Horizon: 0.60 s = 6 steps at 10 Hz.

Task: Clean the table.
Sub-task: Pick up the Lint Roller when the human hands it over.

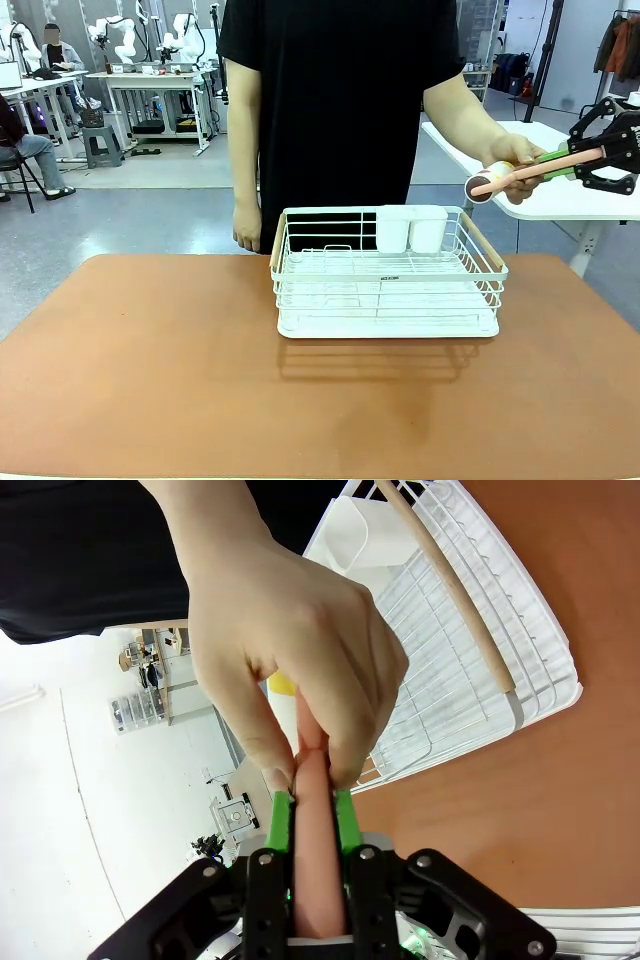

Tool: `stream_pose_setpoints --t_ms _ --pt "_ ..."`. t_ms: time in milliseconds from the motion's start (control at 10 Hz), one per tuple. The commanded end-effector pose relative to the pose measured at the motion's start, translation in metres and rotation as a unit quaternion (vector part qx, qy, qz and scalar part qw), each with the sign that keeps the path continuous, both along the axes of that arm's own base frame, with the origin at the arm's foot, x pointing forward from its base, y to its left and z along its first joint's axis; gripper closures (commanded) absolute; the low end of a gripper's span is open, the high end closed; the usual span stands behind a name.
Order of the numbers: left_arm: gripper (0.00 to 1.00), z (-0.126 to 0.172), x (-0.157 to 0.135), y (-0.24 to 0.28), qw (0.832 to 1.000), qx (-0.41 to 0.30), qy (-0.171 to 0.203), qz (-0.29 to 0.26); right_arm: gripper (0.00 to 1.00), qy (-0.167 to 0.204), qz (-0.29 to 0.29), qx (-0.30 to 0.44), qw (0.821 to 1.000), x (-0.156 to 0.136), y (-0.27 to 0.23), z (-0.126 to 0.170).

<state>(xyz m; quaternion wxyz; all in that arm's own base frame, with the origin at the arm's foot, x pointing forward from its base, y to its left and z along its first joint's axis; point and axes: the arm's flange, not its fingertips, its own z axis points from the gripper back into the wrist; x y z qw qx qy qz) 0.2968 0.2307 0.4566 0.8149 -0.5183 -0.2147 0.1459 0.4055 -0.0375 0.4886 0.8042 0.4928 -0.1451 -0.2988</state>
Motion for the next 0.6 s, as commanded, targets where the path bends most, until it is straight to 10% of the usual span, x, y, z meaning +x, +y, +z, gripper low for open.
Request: stream_pose_setpoints --t_ms 0,500 --pt "0.00 0.0030 -0.0018 0.0018 1.000 -0.006 -0.015 -0.005 1.00 -0.023 -0.018 0.002 1.000 0.0002 -0.0011 -0.0021" --pt "0.00 0.0030 -0.0018 0.0018 1.000 -0.006 -0.015 -0.005 1.00 0.000 0.000 0.000 1.000 0.0000 0.0000 0.0000"
